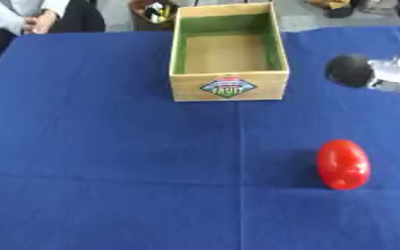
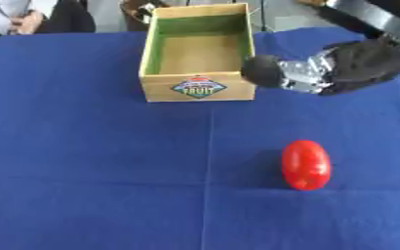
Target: Pick up objects on the table and place them in the box.
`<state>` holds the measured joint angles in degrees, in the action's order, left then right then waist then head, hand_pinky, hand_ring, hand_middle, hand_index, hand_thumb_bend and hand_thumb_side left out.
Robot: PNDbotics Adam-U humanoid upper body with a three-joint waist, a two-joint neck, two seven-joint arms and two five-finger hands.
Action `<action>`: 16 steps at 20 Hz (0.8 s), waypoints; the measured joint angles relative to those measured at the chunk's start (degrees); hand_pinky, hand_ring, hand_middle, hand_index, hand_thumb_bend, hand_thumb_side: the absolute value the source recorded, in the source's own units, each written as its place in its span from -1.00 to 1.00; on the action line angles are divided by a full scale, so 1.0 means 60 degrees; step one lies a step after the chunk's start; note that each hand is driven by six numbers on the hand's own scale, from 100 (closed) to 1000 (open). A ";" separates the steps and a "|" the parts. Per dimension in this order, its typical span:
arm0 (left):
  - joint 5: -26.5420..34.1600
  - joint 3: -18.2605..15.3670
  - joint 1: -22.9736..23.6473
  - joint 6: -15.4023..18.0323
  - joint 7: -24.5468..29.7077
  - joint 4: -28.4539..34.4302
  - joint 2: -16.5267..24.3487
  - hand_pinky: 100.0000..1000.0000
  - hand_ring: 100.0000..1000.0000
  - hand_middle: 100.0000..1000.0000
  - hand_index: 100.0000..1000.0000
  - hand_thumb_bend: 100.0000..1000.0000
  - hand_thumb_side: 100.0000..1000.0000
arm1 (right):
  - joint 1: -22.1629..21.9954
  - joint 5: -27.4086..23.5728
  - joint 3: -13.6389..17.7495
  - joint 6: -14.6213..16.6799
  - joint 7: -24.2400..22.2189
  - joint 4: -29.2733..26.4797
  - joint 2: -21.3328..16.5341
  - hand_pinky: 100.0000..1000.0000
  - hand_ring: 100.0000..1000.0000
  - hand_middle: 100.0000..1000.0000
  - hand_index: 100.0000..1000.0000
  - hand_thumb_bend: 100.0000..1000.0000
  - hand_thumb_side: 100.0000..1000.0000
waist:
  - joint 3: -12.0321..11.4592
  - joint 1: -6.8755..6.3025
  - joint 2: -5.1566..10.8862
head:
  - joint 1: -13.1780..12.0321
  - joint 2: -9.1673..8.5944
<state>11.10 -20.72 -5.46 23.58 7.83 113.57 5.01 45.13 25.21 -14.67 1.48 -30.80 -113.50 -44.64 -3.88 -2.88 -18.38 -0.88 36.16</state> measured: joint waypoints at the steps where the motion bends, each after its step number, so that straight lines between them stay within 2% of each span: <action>1: 0.0000 0.0000 0.0003 0.0001 0.0001 0.0000 0.0000 -0.40 -0.29 -0.09 0.56 -0.28 0.52 | -0.0020 0.0085 -0.0004 0.0019 -0.0224 0.0000 -0.0001 0.66 0.78 0.63 0.80 0.14 1.00 | -0.0001 0.0000 0.0000 | 0.0000 -0.0004; 7: -0.0002 0.0000 0.0006 0.0001 0.0003 0.0000 0.0000 -0.40 -0.29 -0.09 0.56 -0.28 0.51 | -0.0212 0.0256 0.0005 0.0099 -0.1107 0.0000 -0.0181 0.66 0.79 0.63 0.80 0.19 0.92 | 0.0019 0.0001 -0.0001 | 0.0000 -0.0009; 15: -0.0017 0.0000 0.0006 -0.0004 0.0009 0.0000 0.0000 -0.40 -0.29 -0.09 0.56 -0.29 0.50 | -0.0795 0.0557 0.0161 0.0075 -0.2006 0.0014 -0.0535 0.67 0.82 0.57 0.80 0.33 0.51 | 0.0067 0.0028 -0.0031 | -0.0004 -0.0066; 16: -0.0017 0.0000 0.0006 -0.0004 0.0010 0.0000 0.0000 -0.41 -0.30 -0.10 0.56 -0.29 0.50 | -0.0852 0.0616 0.0182 0.0067 -0.2104 0.0031 -0.0565 0.68 0.83 0.55 0.81 0.38 0.40 | 0.0068 0.0028 -0.0035 | -0.0005 -0.0082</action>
<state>11.00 -20.72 -5.43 23.55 7.89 113.57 5.01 40.02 28.91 -13.58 1.89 -43.42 -113.32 -48.03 -3.47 -2.71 -18.59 -0.91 35.67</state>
